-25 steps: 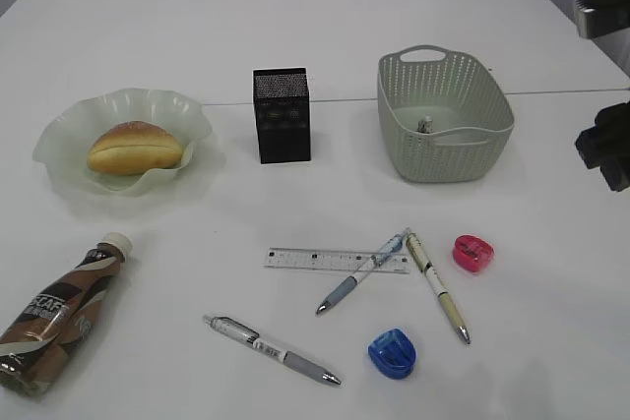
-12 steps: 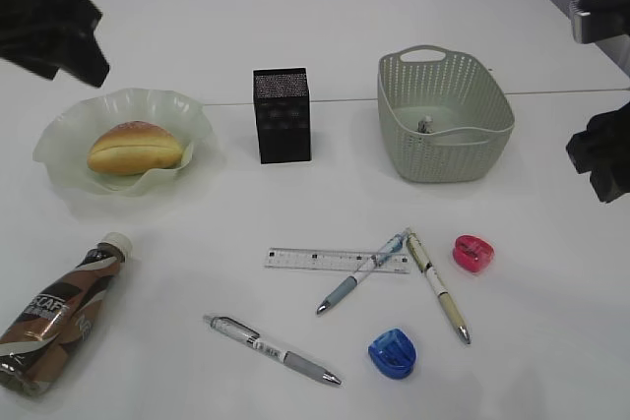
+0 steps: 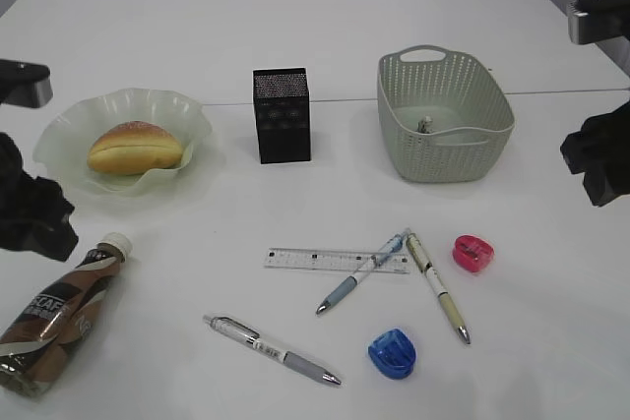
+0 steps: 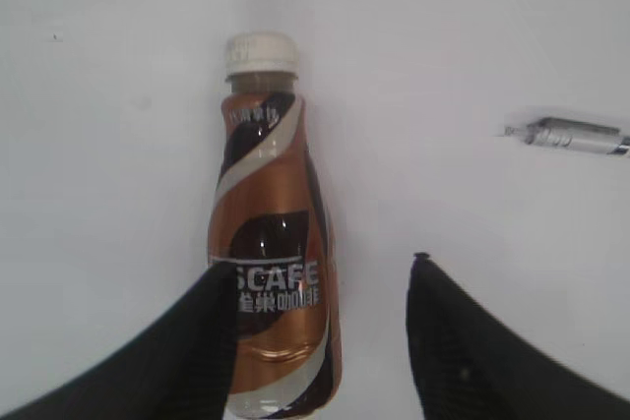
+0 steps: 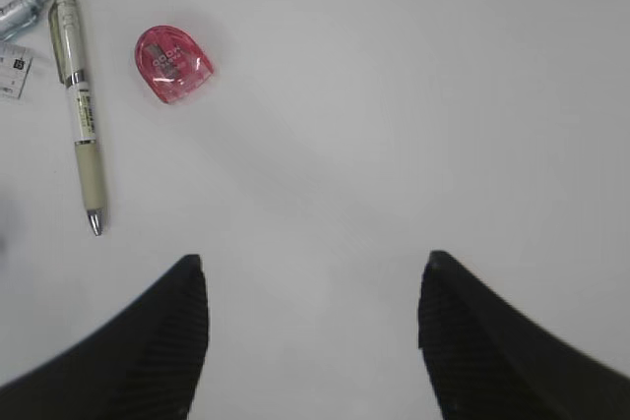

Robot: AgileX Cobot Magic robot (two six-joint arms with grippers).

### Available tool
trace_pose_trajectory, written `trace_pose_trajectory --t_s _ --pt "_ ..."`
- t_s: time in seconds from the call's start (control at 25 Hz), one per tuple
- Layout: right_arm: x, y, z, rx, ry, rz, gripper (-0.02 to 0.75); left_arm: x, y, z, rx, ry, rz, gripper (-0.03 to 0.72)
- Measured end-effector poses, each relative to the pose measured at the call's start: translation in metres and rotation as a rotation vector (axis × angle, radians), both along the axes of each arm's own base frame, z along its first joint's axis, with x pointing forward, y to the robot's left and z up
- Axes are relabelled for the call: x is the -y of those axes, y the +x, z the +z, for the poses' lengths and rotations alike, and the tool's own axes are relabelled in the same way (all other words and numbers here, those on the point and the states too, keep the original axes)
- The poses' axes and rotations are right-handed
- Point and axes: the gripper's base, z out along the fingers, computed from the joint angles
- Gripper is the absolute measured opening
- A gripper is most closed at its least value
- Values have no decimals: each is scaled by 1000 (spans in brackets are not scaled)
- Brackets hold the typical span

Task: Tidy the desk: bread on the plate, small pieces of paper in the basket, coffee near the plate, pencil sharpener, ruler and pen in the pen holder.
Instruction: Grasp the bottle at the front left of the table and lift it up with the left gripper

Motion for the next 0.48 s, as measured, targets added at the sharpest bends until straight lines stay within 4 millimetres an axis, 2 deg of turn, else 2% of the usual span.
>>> trace_pose_trajectory --t_s 0.08,0.28,0.48 --pt "-1 0 0 -2 7 -1 491 -2 -5 -11 5 -3 14 435" --pt "-3 -1 -1 -12 35 -7 491 -2 -4 -21 66 -27 55 581" --pt "-3 -1 -1 -15 43 -9 491 -3 1 -31 59 2 65 609"
